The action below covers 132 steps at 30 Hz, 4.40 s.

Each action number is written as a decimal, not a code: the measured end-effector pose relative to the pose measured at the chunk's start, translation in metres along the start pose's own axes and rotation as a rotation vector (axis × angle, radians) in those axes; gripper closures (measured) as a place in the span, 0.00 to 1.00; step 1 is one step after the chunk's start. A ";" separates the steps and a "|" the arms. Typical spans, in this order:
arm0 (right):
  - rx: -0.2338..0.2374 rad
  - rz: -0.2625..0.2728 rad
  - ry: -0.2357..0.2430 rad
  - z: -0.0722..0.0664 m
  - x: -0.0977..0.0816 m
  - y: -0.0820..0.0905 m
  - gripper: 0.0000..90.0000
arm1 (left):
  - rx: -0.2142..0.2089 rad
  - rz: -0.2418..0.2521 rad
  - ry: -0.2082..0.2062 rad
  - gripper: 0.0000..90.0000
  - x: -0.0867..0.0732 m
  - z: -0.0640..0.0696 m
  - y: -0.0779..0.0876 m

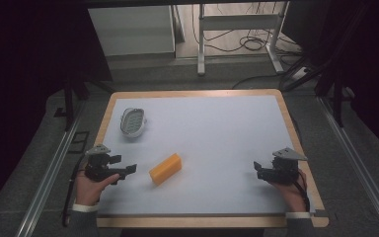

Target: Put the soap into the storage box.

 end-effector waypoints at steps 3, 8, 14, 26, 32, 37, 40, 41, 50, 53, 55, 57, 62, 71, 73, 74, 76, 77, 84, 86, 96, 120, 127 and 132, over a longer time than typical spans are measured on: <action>0.002 -0.010 0.019 0.000 0.000 -0.004 0.10 | 0.012 0.001 -0.005 0.20 0.002 0.004 0.005; -0.003 -0.016 0.017 0.001 -0.001 -0.004 0.10 | 0.014 -0.001 -0.021 0.20 0.006 0.009 0.007; -0.016 -0.021 -0.004 0.003 -0.003 0.000 0.11 | 0.011 -0.020 -0.070 0.20 0.009 0.019 0.009; -0.024 -0.017 -0.002 0.005 -0.002 0.006 0.11 | 0.002 -0.049 -0.184 0.20 0.027 0.048 0.008; -0.039 -0.018 0.001 0.009 -0.003 0.006 0.11 | -0.009 -0.060 -0.215 0.20 0.034 0.054 0.007; -0.041 -0.028 -0.001 0.010 -0.005 0.006 0.11 | -0.021 -0.061 -0.217 0.19 0.033 0.058 0.004; -0.043 -0.028 -0.005 0.011 -0.005 0.007 0.11 | -0.031 -0.068 -0.220 0.19 0.032 0.061 0.002; -0.044 -0.027 -0.006 0.011 -0.005 0.007 0.11 | -0.031 -0.071 -0.224 0.19 0.032 0.061 0.001; -0.040 -0.036 -0.004 0.011 -0.007 0.007 0.11 | -0.043 -0.099 -0.266 0.19 0.036 0.075 -0.008; -0.037 -0.035 -0.004 0.011 -0.007 0.007 0.11 | -0.044 -0.102 -0.280 0.19 0.038 0.080 -0.011; -0.039 -0.038 -0.004 0.011 -0.008 0.007 0.11 | -0.047 -0.106 -0.287 0.20 0.038 0.082 -0.013; -0.039 -0.042 -0.006 0.011 -0.009 0.006 0.11 | -0.049 -0.118 -0.292 0.20 0.038 0.085 -0.016; -0.042 -0.050 -0.007 0.012 -0.010 0.006 0.11 | -0.056 -0.154 -0.298 0.22 0.034 0.089 -0.027; -0.050 -0.068 -0.013 0.014 -0.014 0.005 0.11 | -0.047 -0.206 -0.308 0.24 0.026 0.094 -0.043; -0.052 -0.072 -0.013 0.014 -0.014 0.005 0.11 | -0.048 -0.220 -0.307 0.25 0.024 0.095 -0.046; -0.052 -0.072 -0.013 0.014 -0.014 0.005 0.11 | -0.048 -0.220 -0.307 0.27 0.024 0.095 -0.046; -0.055 -0.074 -0.010 0.013 -0.014 0.004 0.11 | -0.040 -0.237 -0.308 0.29 0.021 0.095 -0.051; -0.055 -0.076 -0.010 0.013 -0.015 0.004 0.11 | -0.036 -0.240 -0.307 0.29 0.021 0.095 -0.052; -0.058 -0.091 -0.005 0.013 -0.017 0.003 0.11 | -0.028 -0.256 -0.308 0.34 0.019 0.095 -0.060; -0.063 -0.092 -0.005 0.014 -0.017 0.003 0.11 | -0.021 -0.246 -0.305 0.40 0.020 0.095 -0.062; -0.066 -0.098 -0.001 0.014 -0.018 0.002 0.11 | -0.020 -0.297 -0.315 0.53 0.011 0.097 -0.072; -0.089 -0.092 -0.016 0.019 -0.019 0.007 0.11 | -0.039 -0.296 -0.372 0.68 0.014 0.102 -0.065; -0.090 -0.092 -0.016 0.020 -0.019 0.007 0.11 | -0.047 -0.270 -0.357 0.68 0.023 0.099 -0.057; -0.090 -0.092 -0.019 0.021 -0.019 0.007 0.11 | -0.052 -0.248 -0.339 0.68 0.031 0.094 -0.050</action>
Point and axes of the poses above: each handheld gripper's, and its own axes: y roughly backward along the jaws, x roughly out of its top, z roughly to its right, the point moved 10 cm from there along -y, roughly forward along the jaws, and after that the axes turned 13 degrees about x, right-handed, at the moved point
